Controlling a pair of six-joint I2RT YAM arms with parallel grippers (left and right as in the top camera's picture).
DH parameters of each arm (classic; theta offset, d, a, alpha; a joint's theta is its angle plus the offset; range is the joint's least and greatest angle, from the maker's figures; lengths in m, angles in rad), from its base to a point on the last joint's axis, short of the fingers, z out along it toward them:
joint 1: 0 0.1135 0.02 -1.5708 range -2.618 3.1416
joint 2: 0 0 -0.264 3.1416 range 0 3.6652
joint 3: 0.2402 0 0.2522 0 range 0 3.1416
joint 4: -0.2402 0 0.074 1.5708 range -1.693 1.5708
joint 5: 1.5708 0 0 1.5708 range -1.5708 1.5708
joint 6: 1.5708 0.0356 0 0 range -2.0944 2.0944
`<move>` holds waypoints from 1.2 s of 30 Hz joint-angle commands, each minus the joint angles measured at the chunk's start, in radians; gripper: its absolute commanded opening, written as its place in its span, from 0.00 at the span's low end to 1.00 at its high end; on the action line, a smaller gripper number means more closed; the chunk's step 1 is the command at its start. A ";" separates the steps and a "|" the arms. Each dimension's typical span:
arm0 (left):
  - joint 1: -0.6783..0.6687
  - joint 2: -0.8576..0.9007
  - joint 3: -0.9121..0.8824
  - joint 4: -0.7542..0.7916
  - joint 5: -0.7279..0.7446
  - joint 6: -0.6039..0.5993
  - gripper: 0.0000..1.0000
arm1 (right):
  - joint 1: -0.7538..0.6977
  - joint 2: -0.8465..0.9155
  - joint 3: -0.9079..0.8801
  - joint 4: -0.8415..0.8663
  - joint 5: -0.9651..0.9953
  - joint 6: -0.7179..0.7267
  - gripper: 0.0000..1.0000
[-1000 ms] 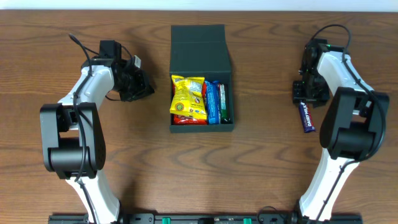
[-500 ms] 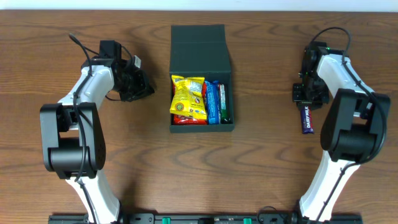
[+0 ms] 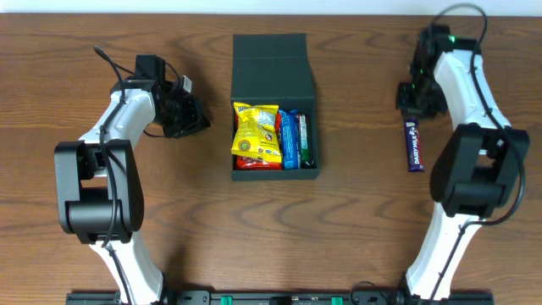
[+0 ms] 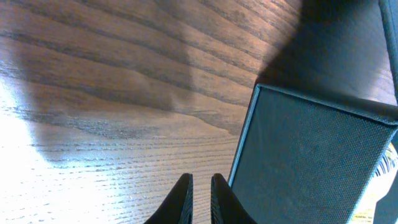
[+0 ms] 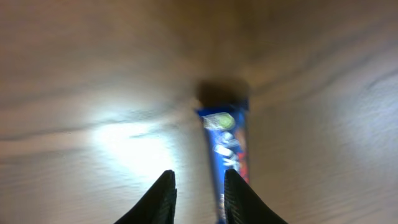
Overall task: Pack container
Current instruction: 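Grasp the purple Dairy Milk bar with the right gripper and lift it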
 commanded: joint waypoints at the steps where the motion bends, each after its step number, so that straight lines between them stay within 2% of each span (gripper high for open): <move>1: 0.004 0.013 -0.012 -0.001 -0.003 0.022 0.12 | 0.070 -0.002 0.101 -0.026 0.001 0.037 0.31; 4: 0.004 0.013 -0.013 -0.002 -0.003 0.022 0.12 | 0.108 -0.002 0.143 -0.042 0.093 0.038 0.52; 5: 0.004 0.013 -0.013 -0.003 -0.003 0.022 0.12 | 0.110 -0.002 0.142 -0.047 0.119 0.038 0.54; 6: 0.004 0.013 -0.012 -0.004 -0.003 0.023 0.12 | 0.107 -0.001 0.137 -0.058 0.132 0.038 0.54; 8: 0.004 0.013 -0.013 -0.007 -0.003 0.023 0.12 | 0.081 0.000 0.119 -0.082 0.106 0.038 0.45; 13: 0.004 0.013 -0.013 -0.005 -0.004 0.023 0.12 | -0.003 0.000 0.040 -0.137 0.098 0.006 0.52; 18: 0.004 0.013 -0.013 0.002 -0.004 0.023 0.12 | -0.034 -0.002 -0.098 -0.111 0.090 0.007 0.60; 30: 0.004 0.013 -0.013 0.004 -0.004 0.023 0.12 | -0.035 -0.003 -0.340 0.091 0.041 -0.019 0.58; 33: 0.004 0.013 -0.013 0.004 -0.004 0.022 0.12 | -0.035 -0.002 -0.363 0.126 0.044 -0.019 0.52; 36: 0.004 0.013 -0.013 0.004 -0.004 0.022 0.12 | -0.035 -0.002 -0.380 0.158 0.053 -0.019 0.38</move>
